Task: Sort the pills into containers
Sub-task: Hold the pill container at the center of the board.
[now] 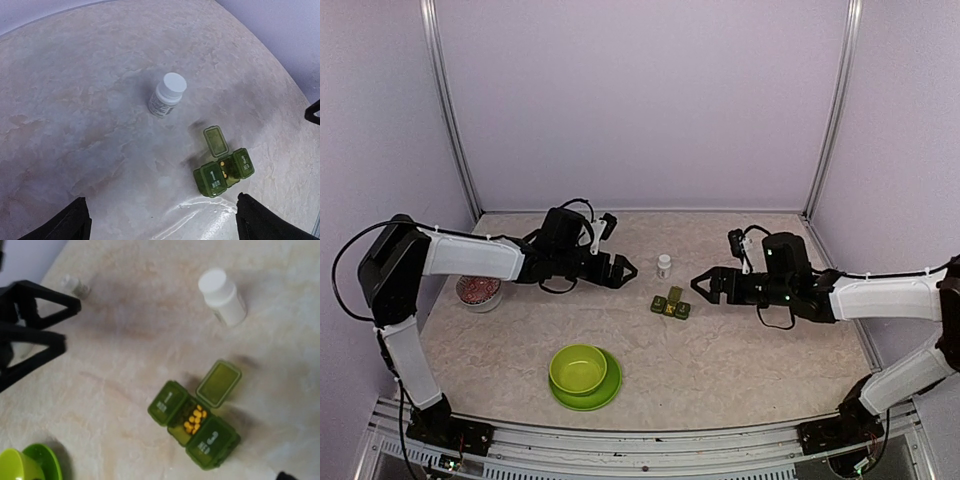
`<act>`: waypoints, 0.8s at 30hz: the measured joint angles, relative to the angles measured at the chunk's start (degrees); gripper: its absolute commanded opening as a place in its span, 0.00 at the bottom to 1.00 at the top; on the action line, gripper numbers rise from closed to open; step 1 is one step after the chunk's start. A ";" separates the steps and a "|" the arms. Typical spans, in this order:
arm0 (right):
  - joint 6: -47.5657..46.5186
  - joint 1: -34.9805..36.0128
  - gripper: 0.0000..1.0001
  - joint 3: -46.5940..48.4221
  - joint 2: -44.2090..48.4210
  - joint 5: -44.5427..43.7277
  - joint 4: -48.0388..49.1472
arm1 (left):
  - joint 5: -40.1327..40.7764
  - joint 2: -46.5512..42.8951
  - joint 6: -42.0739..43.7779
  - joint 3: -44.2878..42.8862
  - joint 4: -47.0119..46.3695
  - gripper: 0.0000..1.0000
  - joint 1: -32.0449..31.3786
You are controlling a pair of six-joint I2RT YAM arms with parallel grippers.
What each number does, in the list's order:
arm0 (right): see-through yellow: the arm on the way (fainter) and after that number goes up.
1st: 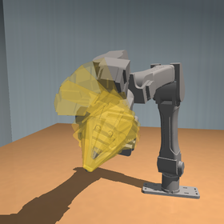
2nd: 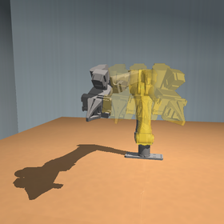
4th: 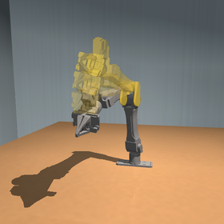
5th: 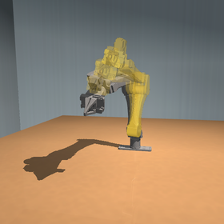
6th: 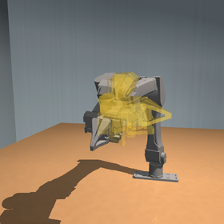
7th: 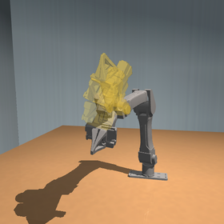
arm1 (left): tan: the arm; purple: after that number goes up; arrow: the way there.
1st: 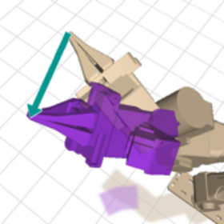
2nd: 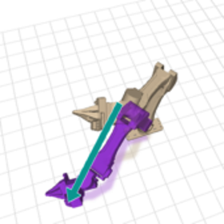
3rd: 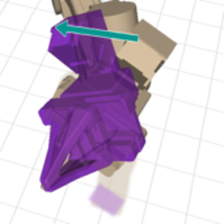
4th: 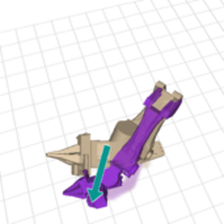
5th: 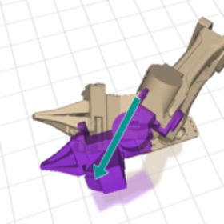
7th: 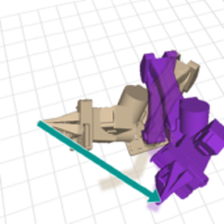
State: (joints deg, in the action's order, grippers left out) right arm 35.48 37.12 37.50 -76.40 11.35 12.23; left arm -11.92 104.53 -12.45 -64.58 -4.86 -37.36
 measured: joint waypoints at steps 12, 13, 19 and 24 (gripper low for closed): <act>0.85 -3.74 0.97 11.32 -17.92 11.21 -0.33 | -5.11 5.92 -1.49 -0.72 -2.38 0.88 -5.64; 0.83 -3.85 0.97 11.93 -18.91 11.87 -0.31 | -5.22 6.36 -1.66 -0.85 -2.34 0.87 -5.81; 0.79 -4.68 0.95 14.91 -24.13 15.56 -0.15 | -5.75 9.20 -3.13 -2.45 -2.16 0.82 -6.10; 0.79 -6.03 0.94 15.52 -26.71 17.51 0.48 | -5.86 11.37 -4.11 -4.09 -1.84 0.77 -6.10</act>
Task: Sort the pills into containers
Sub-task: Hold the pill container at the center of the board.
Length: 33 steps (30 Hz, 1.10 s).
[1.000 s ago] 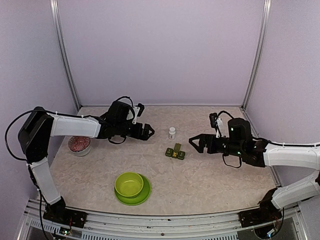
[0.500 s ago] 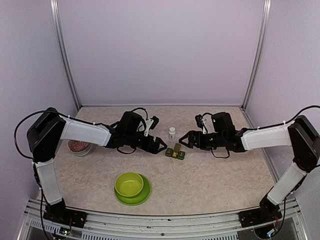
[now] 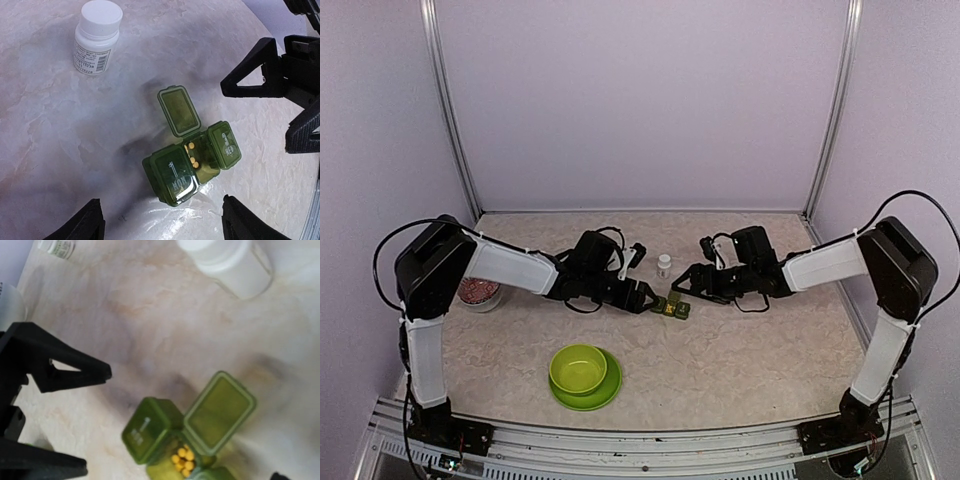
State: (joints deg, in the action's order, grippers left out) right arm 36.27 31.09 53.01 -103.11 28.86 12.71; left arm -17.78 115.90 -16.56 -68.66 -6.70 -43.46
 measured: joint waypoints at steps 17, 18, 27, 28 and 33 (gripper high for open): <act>-0.20 -2.93 0.90 3.37 -7.41 4.81 4.13 | -2.54 5.99 -3.21 -4.15 -0.37 0.55 0.02; -0.20 -2.93 0.90 3.72 -7.63 5.03 4.39 | -2.84 6.12 -3.39 -4.24 -0.37 0.52 0.02; 0.09 -2.95 0.88 5.40 -10.01 6.34 6.25 | -4.37 6.97 -4.09 -4.74 -0.59 0.44 0.02; 0.13 -2.95 0.87 5.40 -10.19 6.36 6.29 | -4.42 6.99 -4.09 -4.74 -0.66 0.43 0.02; 0.31 -2.95 0.86 5.40 -10.60 6.60 6.47 | -4.76 7.21 -4.72 -4.79 -1.07 0.44 0.02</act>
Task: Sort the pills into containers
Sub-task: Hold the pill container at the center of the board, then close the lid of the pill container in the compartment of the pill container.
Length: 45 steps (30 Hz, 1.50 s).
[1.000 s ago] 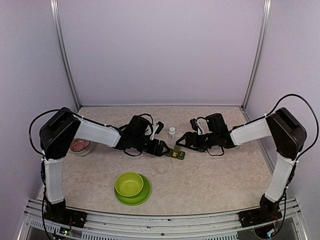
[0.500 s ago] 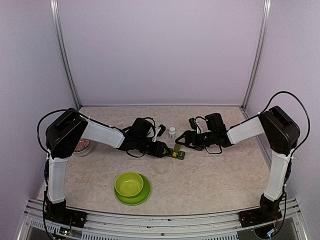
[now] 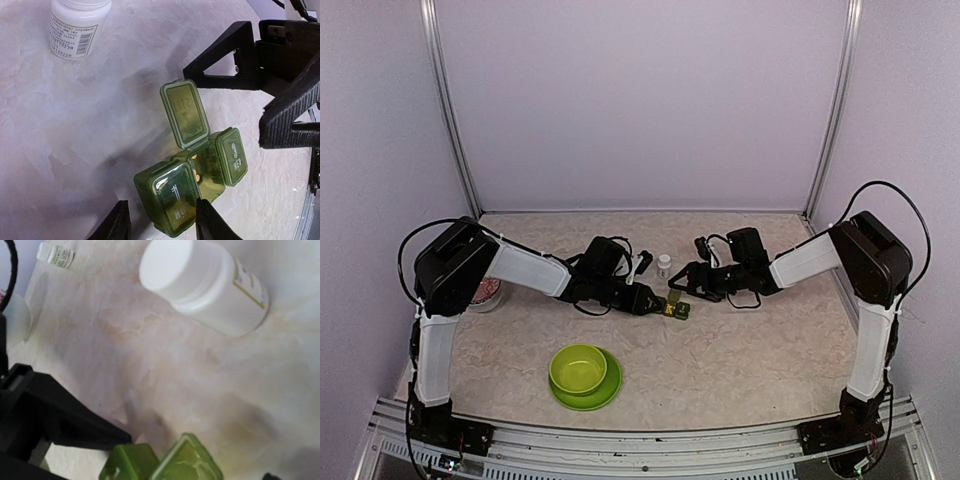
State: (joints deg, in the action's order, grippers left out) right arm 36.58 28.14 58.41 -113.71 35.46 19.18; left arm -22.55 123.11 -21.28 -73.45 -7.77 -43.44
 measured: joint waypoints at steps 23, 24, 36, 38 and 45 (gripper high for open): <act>1.90 0.00 0.80 0.00 -1.86 4.07 3.76 | -2.91 1.57 -2.67 -1.88 -0.85 0.28 0.28; 2.10 0.00 0.80 0.00 -1.90 4.39 4.04 | -2.97 1.57 -2.71 -1.88 -0.83 0.28 0.31; 3.17 0.00 0.75 -0.42 -2.03 8.79 8.37 | -3.17 2.01 -2.97 -2.36 -0.76 0.29 0.61; 3.15 0.02 0.74 -0.94 -2.01 9.38 8.87 | -3.19 2.34 -3.06 -2.82 -0.76 0.29 0.68; 3.02 0.02 0.72 -3.02 -1.18 10.29 9.11 | -3.17 3.34 -3.45 -4.42 -0.42 0.29 0.90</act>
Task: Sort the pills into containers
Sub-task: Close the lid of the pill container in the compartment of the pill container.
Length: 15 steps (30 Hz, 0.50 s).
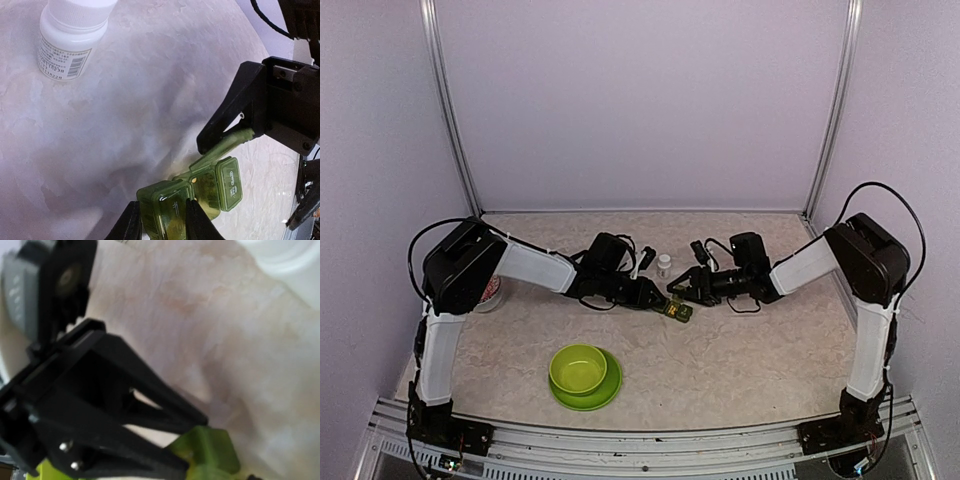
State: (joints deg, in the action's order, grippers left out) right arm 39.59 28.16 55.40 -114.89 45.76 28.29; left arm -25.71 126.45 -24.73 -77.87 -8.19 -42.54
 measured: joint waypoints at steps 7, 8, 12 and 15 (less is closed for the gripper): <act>-0.09 0.50 0.70 -1.86 2.36 1.29 1.60 | 0.04 0.09 -0.39 -0.31 0.35 0.29 0.09; -0.11 0.52 0.69 -1.88 2.58 1.44 1.77 | 0.04 0.09 -0.42 -0.31 0.35 0.29 0.09; -0.20 0.79 0.62 -1.88 3.26 1.92 2.14 | 0.04 0.11 -0.55 -0.31 0.35 0.29 0.09; -0.44 1.07 0.55 -1.90 3.26 2.12 2.03 | 0.04 0.11 -0.57 -0.31 0.35 0.29 0.09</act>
State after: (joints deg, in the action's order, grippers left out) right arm 39.16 29.23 53.49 -111.63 47.88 30.33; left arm -25.67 126.56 -25.30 -78.17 -7.84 -42.46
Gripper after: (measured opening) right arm 0.610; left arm 0.294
